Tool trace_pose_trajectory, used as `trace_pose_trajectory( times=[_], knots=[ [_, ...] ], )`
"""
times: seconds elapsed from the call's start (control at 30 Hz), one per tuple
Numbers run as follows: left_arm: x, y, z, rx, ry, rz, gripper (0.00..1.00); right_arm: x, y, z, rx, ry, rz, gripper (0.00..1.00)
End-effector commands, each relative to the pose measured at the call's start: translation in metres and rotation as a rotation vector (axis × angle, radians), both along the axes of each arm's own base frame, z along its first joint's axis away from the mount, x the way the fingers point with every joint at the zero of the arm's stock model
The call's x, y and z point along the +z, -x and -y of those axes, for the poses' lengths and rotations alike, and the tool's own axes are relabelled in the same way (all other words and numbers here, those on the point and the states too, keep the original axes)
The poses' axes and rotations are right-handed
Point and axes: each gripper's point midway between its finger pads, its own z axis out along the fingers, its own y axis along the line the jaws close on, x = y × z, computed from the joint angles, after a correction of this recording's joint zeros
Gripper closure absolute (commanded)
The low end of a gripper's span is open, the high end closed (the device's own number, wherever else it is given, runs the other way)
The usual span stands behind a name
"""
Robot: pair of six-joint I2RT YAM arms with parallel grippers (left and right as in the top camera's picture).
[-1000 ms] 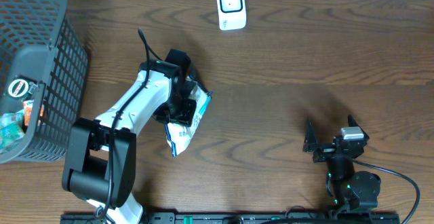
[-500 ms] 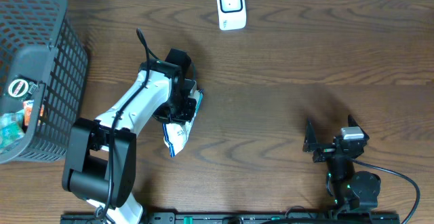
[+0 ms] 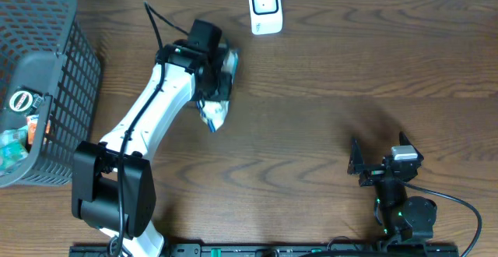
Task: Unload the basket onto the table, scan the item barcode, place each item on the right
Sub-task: 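Move the held package up in front of the white scanner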
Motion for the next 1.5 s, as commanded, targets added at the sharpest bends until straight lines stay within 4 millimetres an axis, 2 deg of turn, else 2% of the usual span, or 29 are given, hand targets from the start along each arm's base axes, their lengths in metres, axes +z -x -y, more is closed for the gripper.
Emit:
trace_pose_trajectory(
  times=[0.0, 0.2, 0.37, 0.7, 0.97, 1.1, 1.3, 1.4, 1.47],
  knots=[
    [0.01, -0.019, -0.001, 0.132, 0.026, 0.053, 0.92, 0.0, 0.0, 0.002, -0.01, 0.005, 0.001, 0.01],
    [0.015, -0.025, 0.017, 0.139, 0.062, 0.092, 0.92, 0.0, 0.0, 0.002, -0.01, 0.005, 0.001, 0.01],
    [0.015, -0.019, 0.031, 0.141, 0.078, 0.08, 0.92, 0.0, 0.0, 0.002, -0.01, 0.005, 0.001, 0.01],
    [0.015, 0.004, 0.075, 0.154, 0.13, 0.037, 0.93, 0.0, 0.0, 0.002, -0.01, 0.005, 0.001, 0.01],
    [0.018, 0.003, 0.076, 0.117, 0.122, 0.057, 0.92, 0.0, 0.0, 0.002, -0.01, 0.005, 0.001, 0.01],
    [0.037, 0.003, 0.086, 0.036, 0.176, 0.1, 0.92, 0.0, 0.0, 0.002, -0.01, 0.005, 0.001, 0.01],
    [0.068, 0.003, 0.085, -0.057, 0.178, 0.204, 0.92, 0.0, 0.0, 0.002, -0.01, 0.005, 0.001, 0.01],
    [0.068, 0.004, 0.085, -0.063, 0.177, 0.205, 0.92, 0.0, 0.0, 0.002, -0.01, 0.005, 0.001, 0.01],
    [0.06, 0.006, 0.086, -0.069, 0.166, 0.186, 0.92, 0.0, 0.0, 0.002, -0.01, 0.005, 0.001, 0.01]
  ],
)
